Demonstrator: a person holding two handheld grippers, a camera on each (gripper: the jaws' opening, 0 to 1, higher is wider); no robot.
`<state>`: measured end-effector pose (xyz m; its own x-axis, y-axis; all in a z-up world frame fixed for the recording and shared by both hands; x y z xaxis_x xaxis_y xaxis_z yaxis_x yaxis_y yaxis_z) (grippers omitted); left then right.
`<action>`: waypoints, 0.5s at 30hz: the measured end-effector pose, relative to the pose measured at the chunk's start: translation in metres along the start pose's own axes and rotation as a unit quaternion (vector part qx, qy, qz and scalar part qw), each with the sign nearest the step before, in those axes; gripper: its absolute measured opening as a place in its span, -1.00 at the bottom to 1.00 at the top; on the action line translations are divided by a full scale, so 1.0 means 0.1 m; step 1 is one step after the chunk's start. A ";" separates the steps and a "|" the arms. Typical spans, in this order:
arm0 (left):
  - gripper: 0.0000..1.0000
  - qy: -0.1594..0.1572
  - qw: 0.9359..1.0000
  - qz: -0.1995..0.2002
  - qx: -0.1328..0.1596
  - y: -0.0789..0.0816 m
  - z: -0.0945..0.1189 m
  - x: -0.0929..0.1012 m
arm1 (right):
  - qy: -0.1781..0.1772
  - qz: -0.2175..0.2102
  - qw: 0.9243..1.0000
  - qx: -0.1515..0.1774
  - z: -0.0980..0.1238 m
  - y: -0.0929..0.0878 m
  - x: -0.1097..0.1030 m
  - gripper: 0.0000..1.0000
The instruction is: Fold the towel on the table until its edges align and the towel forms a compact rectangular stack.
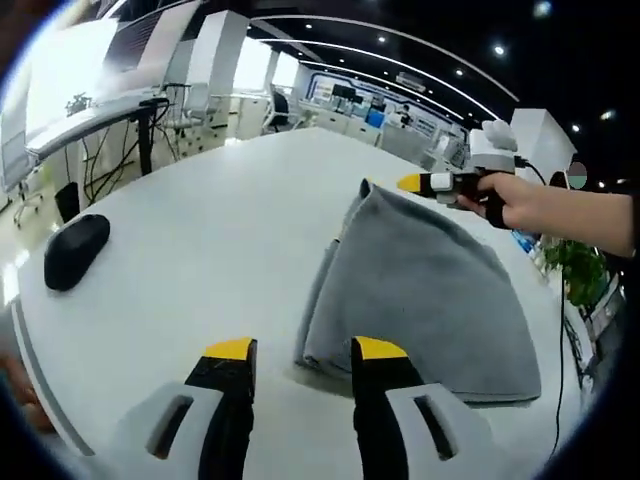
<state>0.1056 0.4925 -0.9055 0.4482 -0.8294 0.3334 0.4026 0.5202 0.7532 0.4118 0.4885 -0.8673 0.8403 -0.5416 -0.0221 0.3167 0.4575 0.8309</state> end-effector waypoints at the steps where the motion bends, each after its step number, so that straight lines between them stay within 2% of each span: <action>1: -0.27 0.001 1.000 0.000 0.001 0.00 0.00 -0.02 | -0.005 -0.002 1.000 -0.001 0.01 -0.01 0.06 -0.41; 7: -0.30 0.000 1.000 0.001 -0.002 -0.04 0.01 -0.08 | -0.031 -0.018 0.999 -0.006 0.13 -0.06 0.38 -0.42; 15: -0.32 -0.003 0.999 -0.048 -0.023 -0.04 -0.02 -0.07 | -0.063 -0.014 0.998 -0.011 0.26 -0.18 0.70 -0.48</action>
Point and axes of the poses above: the point that each gripper's makers call its tool centre point, and the gripper's own axes: z roughly backward along the fingers, x roughly to its right, y roughly out of its top, the point moved 1 cm from there along z, roughly backward along the fingers, and after that the axes turned 11 degrees about -y, right-handed, at the moved point
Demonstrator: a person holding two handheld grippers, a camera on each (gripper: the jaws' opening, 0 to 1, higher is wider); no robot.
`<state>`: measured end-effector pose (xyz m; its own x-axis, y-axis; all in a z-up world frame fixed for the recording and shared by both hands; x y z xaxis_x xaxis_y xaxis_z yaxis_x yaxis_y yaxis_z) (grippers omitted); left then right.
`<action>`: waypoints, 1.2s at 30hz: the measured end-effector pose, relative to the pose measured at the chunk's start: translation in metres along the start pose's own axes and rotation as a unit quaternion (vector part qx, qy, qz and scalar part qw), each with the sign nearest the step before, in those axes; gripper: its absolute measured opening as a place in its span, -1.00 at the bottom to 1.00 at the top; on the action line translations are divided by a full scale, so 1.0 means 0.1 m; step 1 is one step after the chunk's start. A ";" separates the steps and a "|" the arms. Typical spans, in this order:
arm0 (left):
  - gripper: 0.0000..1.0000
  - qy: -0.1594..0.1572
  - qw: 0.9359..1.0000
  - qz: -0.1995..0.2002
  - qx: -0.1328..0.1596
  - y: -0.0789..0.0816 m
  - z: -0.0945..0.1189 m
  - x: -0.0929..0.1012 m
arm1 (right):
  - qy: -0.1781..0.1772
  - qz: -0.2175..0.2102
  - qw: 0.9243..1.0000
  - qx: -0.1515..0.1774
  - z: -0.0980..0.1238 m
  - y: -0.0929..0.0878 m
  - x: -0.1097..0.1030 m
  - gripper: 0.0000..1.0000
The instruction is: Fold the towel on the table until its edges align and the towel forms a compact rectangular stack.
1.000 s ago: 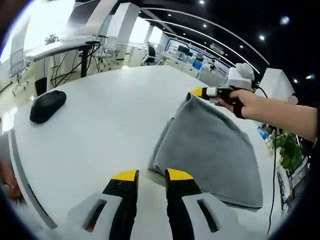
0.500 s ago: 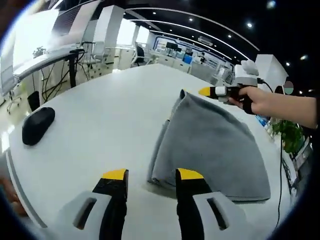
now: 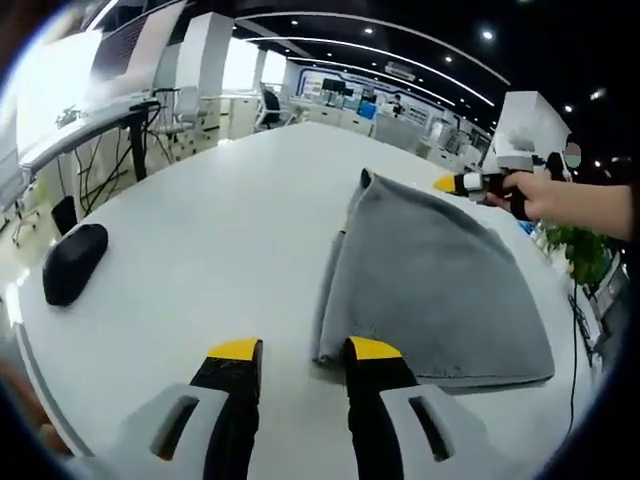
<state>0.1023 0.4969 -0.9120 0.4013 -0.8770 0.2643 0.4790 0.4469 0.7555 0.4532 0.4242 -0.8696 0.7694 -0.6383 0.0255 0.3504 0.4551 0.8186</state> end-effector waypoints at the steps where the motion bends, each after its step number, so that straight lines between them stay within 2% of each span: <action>1: -0.32 0.000 1.000 -0.004 -0.002 0.00 0.00 0.00 | -0.005 0.000 1.000 -0.003 0.01 -0.04 0.06 -0.50; 6: -0.38 -0.001 1.000 -0.019 -0.005 0.00 -0.02 0.04 | -0.028 -0.013 0.999 -0.017 0.07 -0.21 0.33 -0.52; 11: -0.46 -0.008 1.000 -0.024 -0.006 0.01 -0.05 0.04 | -0.051 -0.023 0.998 -0.024 0.13 -0.29 0.58 -0.53; 19: -0.52 -0.010 0.998 -0.051 -0.017 0.02 -0.09 0.06 | -0.086 -0.008 0.996 -0.035 0.24 -0.47 0.93 -0.55; 21: -0.53 -0.010 0.998 -0.062 -0.018 0.02 -0.10 0.08 | -0.093 -0.011 0.995 -0.042 0.27 -0.53 1.01 -0.55; 23: -0.53 -0.009 0.996 -0.088 -0.025 0.02 -0.11 0.07 | -0.102 -0.012 0.994 -0.045 0.29 -0.58 1.10 -0.54; 32: -0.61 -0.014 0.995 -0.099 -0.028 0.00 -0.12 0.12 | -0.131 -0.042 0.989 -0.050 0.39 -0.70 1.33 -0.56; 36: -0.72 -0.026 0.995 -0.095 -0.028 -0.01 -0.14 0.14 | -0.146 -0.051 0.987 -0.052 0.42 -0.75 1.41 -0.56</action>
Point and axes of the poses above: the point that each gripper's makers call its tool centre point, and the gripper's own axes: z roughly backward along the fingers, x roughly to its right, y roughly out of its top, the point moved 1 cm from there along z, roughly backward along the fingers, and after that the axes turned 11 degrees about -y, right-handed, at the moved point
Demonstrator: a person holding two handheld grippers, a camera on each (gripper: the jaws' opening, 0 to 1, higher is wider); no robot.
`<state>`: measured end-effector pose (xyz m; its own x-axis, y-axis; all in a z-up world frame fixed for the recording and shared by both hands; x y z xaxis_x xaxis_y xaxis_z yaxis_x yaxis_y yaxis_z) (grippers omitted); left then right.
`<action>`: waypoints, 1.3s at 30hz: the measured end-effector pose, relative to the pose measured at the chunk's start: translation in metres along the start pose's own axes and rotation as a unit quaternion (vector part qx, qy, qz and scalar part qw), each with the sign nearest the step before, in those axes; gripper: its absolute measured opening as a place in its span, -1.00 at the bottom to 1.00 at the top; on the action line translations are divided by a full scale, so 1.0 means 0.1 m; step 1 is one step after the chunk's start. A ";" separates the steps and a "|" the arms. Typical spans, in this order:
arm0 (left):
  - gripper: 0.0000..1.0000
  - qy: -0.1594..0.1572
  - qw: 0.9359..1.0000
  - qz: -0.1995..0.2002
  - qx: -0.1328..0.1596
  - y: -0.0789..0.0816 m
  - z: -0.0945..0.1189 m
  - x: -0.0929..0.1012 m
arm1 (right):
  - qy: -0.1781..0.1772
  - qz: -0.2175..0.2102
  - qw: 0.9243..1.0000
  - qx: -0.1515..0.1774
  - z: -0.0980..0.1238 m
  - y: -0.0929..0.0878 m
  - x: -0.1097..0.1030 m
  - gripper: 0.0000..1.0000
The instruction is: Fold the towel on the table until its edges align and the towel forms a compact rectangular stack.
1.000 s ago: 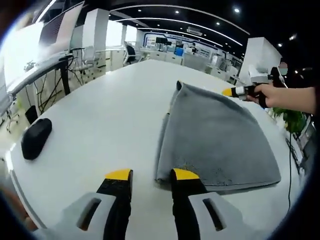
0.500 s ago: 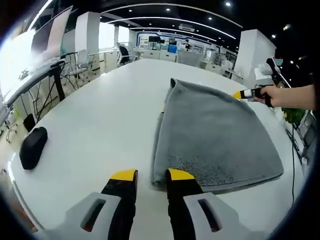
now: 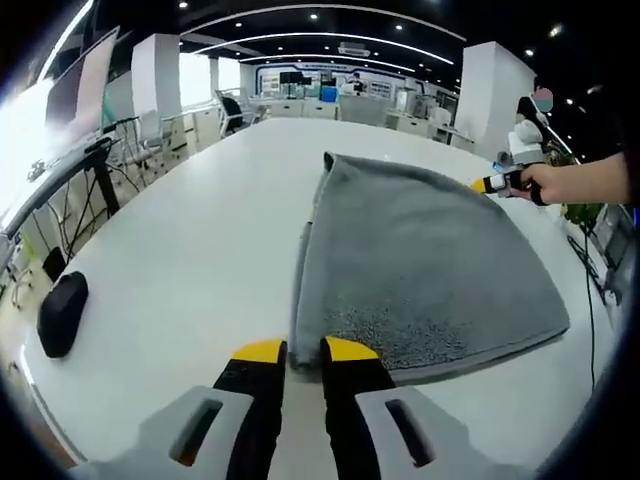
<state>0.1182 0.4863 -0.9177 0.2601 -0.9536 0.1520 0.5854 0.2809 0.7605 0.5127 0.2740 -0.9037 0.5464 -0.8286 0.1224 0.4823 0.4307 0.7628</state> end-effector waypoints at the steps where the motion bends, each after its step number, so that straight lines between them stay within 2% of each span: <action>1: -0.73 0.000 1.000 -0.005 -0.002 0.00 0.00 0.00 | -0.004 -0.005 1.000 -0.001 0.00 -0.01 0.02 -0.55; 4: -0.74 0.000 1.000 -0.007 -0.005 0.00 -0.01 0.00 | -0.011 -0.020 1.000 -0.009 -0.01 -0.07 0.10 -0.52; 7: -0.76 -0.003 1.000 -0.003 -0.004 -0.01 -0.01 0.00 | 0.005 -0.043 0.999 -0.014 -0.01 -0.11 0.08 -0.61; 10: -0.76 -0.006 1.000 0.006 0.002 -0.01 -0.01 -0.01 | 0.012 -0.044 0.999 -0.013 -0.01 -0.10 0.06 -0.73; 15: -0.80 -0.006 1.000 -0.005 -0.009 0.00 -0.02 0.03 | 0.017 -0.047 0.999 -0.009 0.00 -0.11 0.08 -0.92; 22: -0.81 -0.016 1.000 -0.015 -0.020 0.01 -0.06 0.11 | 0.020 -0.039 0.999 -0.010 0.05 -0.18 0.21 -0.94; 33: -0.83 -0.066 0.995 -0.061 -0.054 -0.02 -0.11 0.54 | -0.006 -0.047 0.999 -0.019 0.18 -0.35 0.61 -0.94; 37: -0.84 -0.091 0.992 -0.065 -0.063 -0.08 -0.11 0.78 | -0.019 -0.049 0.998 -0.023 0.24 -0.43 0.80 -0.94; 39: -0.84 -0.107 0.988 -0.084 -0.068 -0.10 -0.10 0.89 | -0.025 -0.038 0.999 -0.026 0.27 -0.47 0.91 -0.94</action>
Point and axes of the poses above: the point that each gripper's makers call its tool centre point, and the gripper's own axes: z roughly backward along the fingers, x roughly to its right, y roughly out of its top, the point moved 1 cm from there along z, roughly backward along the fingers, and after that the axes turned 11 degrees about -y, right-handed, at the moved point
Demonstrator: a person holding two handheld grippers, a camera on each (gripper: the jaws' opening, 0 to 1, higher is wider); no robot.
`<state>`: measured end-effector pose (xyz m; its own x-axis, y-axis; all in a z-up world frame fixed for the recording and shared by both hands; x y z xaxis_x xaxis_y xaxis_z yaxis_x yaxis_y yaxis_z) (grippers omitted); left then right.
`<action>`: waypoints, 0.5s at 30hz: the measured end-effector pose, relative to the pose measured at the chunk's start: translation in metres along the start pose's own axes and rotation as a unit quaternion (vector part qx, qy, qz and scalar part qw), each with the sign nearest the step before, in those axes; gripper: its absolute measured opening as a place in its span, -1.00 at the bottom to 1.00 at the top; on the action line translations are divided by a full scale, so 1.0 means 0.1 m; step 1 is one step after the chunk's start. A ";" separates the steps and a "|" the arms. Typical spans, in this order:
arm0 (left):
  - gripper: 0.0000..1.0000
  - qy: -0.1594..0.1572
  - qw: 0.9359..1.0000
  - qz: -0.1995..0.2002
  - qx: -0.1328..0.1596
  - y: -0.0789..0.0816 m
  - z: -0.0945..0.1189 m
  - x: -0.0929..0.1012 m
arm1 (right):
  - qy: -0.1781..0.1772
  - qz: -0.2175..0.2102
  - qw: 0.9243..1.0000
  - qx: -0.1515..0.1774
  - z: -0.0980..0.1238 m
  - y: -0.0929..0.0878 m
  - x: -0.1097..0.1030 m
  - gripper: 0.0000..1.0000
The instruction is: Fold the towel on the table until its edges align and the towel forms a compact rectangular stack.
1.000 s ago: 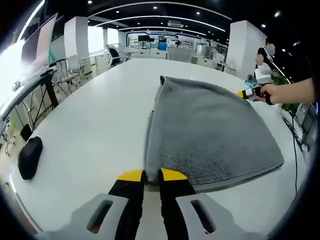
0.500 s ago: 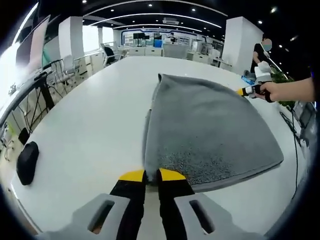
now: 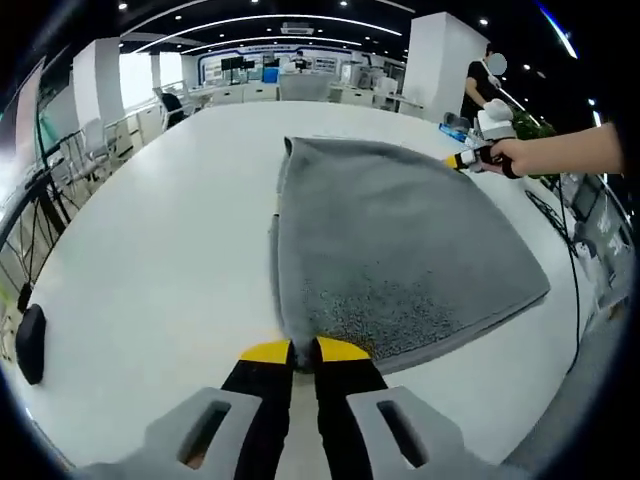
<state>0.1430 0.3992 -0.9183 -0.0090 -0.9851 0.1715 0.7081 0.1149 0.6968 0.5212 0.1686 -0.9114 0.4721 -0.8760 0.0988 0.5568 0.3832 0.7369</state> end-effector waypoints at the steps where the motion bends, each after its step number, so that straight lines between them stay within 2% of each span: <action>1: -0.84 -0.012 1.000 -0.006 -0.007 -0.03 -0.01 0.10 | -0.002 0.001 1.000 -0.002 0.01 -0.01 0.04 -0.94; 3: -0.84 -0.032 0.999 -0.015 -0.015 -0.08 -0.03 0.24 | -0.008 0.005 1.000 -0.006 0.04 -0.06 0.18 -0.94; 4: -0.84 -0.037 0.999 -0.031 -0.015 -0.06 -0.05 0.29 | -0.010 0.004 1.000 -0.007 0.05 -0.06 0.20 -0.94; 8: -0.85 -0.057 0.997 -0.050 -0.029 -0.08 -0.07 0.61 | -0.024 -0.001 1.000 -0.011 0.11 -0.14 0.40 -0.94; 11: -0.85 -0.057 0.996 -0.065 -0.030 -0.07 -0.08 0.71 | -0.030 -0.001 0.999 -0.013 0.14 -0.18 0.49 -0.94; 15: -0.85 -0.077 0.994 -0.064 -0.039 -0.10 -0.09 0.88 | -0.038 0.012 0.999 -0.017 0.15 -0.20 0.61 -0.95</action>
<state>0.1414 0.3106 -0.9166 -0.2061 -0.9591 0.1938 0.7462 -0.0259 0.6653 0.5282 0.1032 -0.9101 0.4327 -0.8859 0.1674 0.5690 0.4124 0.7115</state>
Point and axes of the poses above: the point that each gripper's makers call its tool centre point, and the gripper's own axes: z roughly backward along the fingers, x roughly to its right, y roughly out of its top, the point moved 1 cm from there along z, roughly backward along the fingers, and after that the axes turned 11 degrees about -y, right-handed, at the moved point
